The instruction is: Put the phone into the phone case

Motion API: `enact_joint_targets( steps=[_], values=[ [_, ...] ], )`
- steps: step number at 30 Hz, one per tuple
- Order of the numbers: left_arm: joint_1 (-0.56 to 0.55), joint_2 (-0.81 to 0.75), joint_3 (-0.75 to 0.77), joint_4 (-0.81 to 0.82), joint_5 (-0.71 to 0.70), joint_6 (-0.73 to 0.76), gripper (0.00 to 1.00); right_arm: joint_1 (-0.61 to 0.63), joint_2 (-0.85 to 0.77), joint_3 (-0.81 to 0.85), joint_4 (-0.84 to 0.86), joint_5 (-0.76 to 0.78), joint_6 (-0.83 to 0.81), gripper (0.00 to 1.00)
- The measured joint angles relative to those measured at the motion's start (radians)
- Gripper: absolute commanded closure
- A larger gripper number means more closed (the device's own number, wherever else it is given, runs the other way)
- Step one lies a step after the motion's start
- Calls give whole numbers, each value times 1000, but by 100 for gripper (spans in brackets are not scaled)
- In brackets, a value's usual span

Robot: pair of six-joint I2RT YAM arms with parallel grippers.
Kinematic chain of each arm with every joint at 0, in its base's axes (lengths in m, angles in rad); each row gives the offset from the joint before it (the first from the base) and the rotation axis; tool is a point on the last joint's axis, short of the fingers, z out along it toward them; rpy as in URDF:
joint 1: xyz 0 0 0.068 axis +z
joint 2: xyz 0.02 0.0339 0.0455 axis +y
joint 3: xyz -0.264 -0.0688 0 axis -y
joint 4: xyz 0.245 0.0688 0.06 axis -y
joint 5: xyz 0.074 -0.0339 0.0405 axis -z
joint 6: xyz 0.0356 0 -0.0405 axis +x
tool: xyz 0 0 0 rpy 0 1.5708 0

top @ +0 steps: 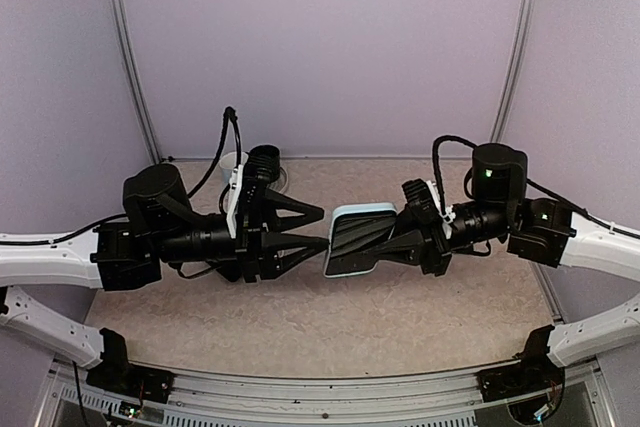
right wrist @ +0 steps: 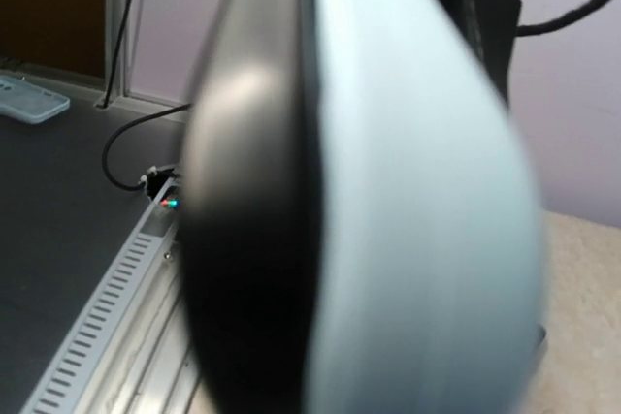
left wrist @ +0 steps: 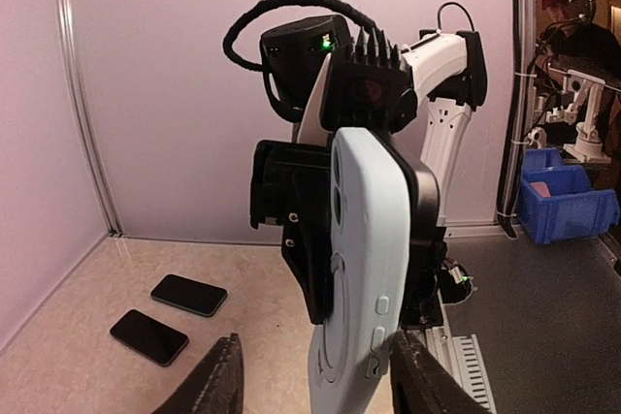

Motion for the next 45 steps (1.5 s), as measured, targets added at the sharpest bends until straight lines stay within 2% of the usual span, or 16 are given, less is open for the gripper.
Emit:
enact_joint_targets(
  steps=[4, 8, 14, 18, 20, 21, 26, 30, 32, 34, 35, 36, 37, 38, 41, 45],
  values=[
    [-2, -13, -4, 9, 21, 7, 52, 0, 4, 0, -8, -6, -69, 100],
    [1, 2, 8, -6, 45, 35, 25, -2, 23, 4, -17, -21, -139, 100],
    [6, 1, 8, -1, 101, 46, 21, 0, 71, 53, -51, -78, -220, 100],
    [-8, 27, 9, 3, 136, 52, 9, 0, 103, 76, -47, -22, -225, 100],
    [-10, 37, 9, -12, 147, 61, 7, 0, 108, 76, -52, -3, -232, 100],
    [-11, 38, 9, -24, 148, 65, 9, 0, 108, 76, -53, 6, -236, 100],
    [-11, 4, -3, -23, 122, 79, 42, 0, 108, 75, -51, 22, -244, 100],
    [-12, 18, 19, 7, 95, 77, 81, 0, 124, 75, -40, 32, -243, 100],
    [-13, 56, 47, 6, 79, 79, 92, 0, 135, 75, -40, 32, -244, 100],
    [-9, 72, 57, 10, 56, 95, 95, -9, 135, 74, -52, 32, -232, 100],
    [-8, 74, 58, 14, 42, 114, 86, -11, 135, 74, -55, 32, -215, 100],
    [-8, 75, 58, 14, 37, 124, 70, -11, 135, 74, -60, 32, -204, 100],
    [-10, 75, 58, 14, 34, 127, 65, -11, 135, 74, -61, 34, -201, 100],
    [-11, 76, 58, 15, 26, 119, 66, -11, 135, 74, -57, 39, -205, 100],
    [-22, 85, 58, 14, 16, 105, 100, -2, 142, 74, -35, 41, -214, 100],
    [-28, 89, 56, 21, -15, 155, 100, 0, 144, 73, -36, 38, -178, 100]
  ],
)
